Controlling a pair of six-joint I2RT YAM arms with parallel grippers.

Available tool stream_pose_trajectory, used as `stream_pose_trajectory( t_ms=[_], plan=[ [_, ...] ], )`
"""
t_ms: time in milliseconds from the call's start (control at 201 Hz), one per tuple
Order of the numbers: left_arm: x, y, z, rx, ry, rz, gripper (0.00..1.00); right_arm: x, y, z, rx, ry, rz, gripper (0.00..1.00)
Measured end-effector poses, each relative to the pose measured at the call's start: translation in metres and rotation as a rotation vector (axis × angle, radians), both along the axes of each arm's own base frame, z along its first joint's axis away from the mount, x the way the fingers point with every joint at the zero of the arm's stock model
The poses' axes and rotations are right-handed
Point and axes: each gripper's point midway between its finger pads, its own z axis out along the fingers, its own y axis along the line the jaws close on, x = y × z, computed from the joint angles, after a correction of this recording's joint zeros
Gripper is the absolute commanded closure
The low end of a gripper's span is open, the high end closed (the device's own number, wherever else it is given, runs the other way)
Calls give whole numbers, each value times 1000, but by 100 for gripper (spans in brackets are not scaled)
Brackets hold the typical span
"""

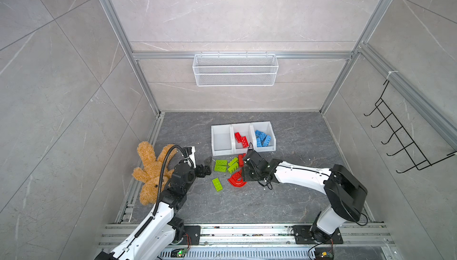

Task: Sort the legos into containers by color
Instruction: 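Close the right gripper on the red curved arch piece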

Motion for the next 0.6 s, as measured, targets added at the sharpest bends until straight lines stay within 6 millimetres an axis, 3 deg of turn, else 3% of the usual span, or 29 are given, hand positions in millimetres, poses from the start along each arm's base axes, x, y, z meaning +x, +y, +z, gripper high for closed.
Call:
stream_pose_trajectory(
  t_ms=[114, 388, 428, 458, 597],
  plan=[
    [0, 0, 0, 0, -1, 0, 0, -4, 3, -13, -33, 29, 23, 24],
    [-1, 0, 4, -6, -14, 0, 1, -1, 25, -10, 0, 22, 70, 18],
    [-1, 0, 4, -6, -14, 0, 0, -2, 26, -13, -2, 28, 72, 14],
    [-1, 0, 4, -6, -14, 0, 1, -1, 26, -15, -7, 31, 74, 1],
    [-1, 0, 4, -5, -14, 0, 1, 5, 32, -18, -42, 23, 90, 0]
  ],
)
